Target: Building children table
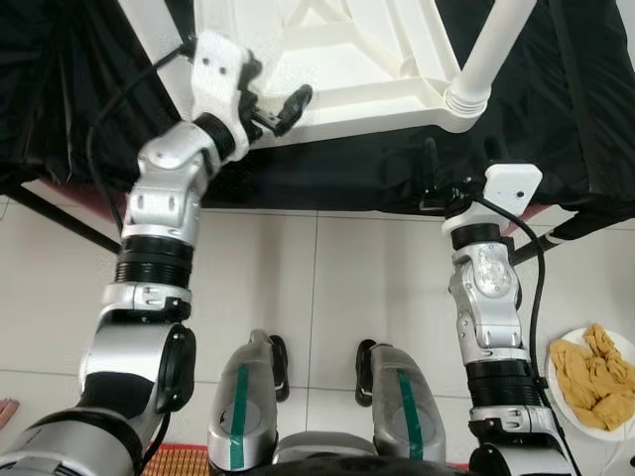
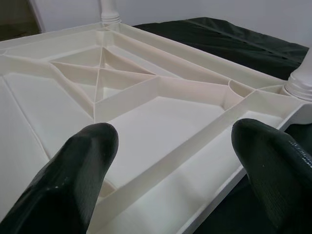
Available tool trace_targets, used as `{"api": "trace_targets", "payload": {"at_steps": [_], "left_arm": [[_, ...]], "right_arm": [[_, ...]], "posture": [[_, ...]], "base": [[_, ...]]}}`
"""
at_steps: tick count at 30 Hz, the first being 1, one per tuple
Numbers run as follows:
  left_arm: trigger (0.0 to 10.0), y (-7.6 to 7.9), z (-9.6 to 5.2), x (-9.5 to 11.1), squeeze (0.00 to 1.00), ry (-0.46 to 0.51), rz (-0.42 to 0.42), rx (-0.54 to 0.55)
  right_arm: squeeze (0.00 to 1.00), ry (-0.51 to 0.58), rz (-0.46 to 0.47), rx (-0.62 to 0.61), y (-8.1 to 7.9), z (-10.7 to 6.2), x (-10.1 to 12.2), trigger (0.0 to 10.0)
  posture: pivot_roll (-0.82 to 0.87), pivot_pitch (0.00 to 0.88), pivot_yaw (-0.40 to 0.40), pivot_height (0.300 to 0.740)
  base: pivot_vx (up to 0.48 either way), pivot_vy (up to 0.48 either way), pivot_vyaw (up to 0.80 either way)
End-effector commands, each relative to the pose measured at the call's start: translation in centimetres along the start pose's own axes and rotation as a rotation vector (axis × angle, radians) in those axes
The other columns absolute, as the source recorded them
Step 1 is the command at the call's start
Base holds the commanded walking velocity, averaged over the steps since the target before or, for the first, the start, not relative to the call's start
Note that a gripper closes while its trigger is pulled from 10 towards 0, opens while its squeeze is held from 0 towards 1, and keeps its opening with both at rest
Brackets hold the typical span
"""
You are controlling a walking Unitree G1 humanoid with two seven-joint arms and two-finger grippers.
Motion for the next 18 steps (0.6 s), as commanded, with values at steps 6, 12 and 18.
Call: {"api": "trace_targets", "payload": {"at_steps": [6,12,18], "left_arm": [[10.0,-2.7,-2.5,-0.8,0.0,-0.056,-0.018,0.299],[10.0,-3.8,-3.8,-0.9,0.0,-0.078,-0.006,0.373],[10.0,-4.3,-4.4,-1.1,0.0,-0.095,-0.005,0.386]], "right_arm": [[0.0,-0.015,0.017,0.027,-0.3,0.0,-0.3,10.0],[0.0,-0.011,0.017,0.042,-0.2,0.2,-0.2,10.0],[0.0,-0.003,0.012,0.046,0.0,0.2,0.1,10.0]], "posture": [[0.02,0.099,0.015,0.74],[0.02,0.106,0.012,0.74],[0.01,0.104,0.014,0.74]], "base": [[0.0,0.0,0.0],[0.0,0.0,0.0],[0.0,0.0,0.0]]}}
Point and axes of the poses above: a point about 5 cm out from each wrist's last joint towards the gripper, its own z axis pointing out of the wrist towards the gripper, its own x axis along the axis of the wrist's last joint, y = z × x, the point moved 1 cm from there along z, pointing out of the wrist towards the gripper, and after that the axes turned 1 degree about -z, right-handed, at the moved point
